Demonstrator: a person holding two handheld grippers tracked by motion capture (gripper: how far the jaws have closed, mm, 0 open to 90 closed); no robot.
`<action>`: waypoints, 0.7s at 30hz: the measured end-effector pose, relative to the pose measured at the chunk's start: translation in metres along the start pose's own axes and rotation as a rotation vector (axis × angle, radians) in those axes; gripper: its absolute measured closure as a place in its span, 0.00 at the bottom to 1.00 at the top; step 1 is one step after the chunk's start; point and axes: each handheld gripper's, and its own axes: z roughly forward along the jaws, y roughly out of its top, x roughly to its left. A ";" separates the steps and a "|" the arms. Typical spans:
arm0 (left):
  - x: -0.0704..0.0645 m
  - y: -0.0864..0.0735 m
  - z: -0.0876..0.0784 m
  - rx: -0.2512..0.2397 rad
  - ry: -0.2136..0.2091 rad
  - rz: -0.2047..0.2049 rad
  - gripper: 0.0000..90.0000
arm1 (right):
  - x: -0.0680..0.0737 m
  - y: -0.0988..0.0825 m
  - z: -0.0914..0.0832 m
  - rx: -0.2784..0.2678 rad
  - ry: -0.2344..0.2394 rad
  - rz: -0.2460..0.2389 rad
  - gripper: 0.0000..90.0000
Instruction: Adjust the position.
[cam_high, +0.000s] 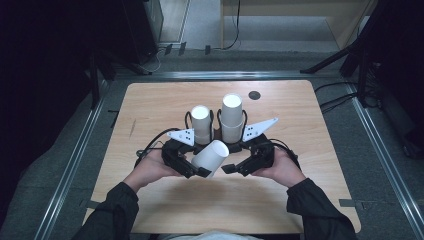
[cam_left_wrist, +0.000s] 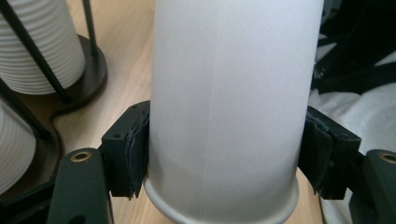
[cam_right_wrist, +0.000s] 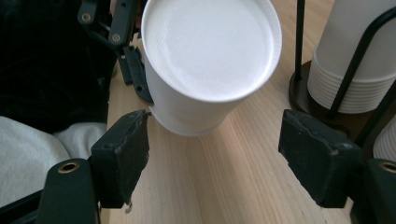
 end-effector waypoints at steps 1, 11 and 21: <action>0.000 0.001 0.000 0.014 0.004 0.008 0.30 | 0.000 -0.002 -0.001 0.003 -0.006 -0.004 0.27; 0.006 0.018 -0.002 0.186 -0.013 0.084 0.30 | 0.009 -0.014 -0.001 0.011 -0.042 -0.032 0.28; 0.007 0.016 0.012 0.308 0.008 0.122 0.30 | 0.003 -0.016 0.014 0.024 -0.057 -0.050 0.28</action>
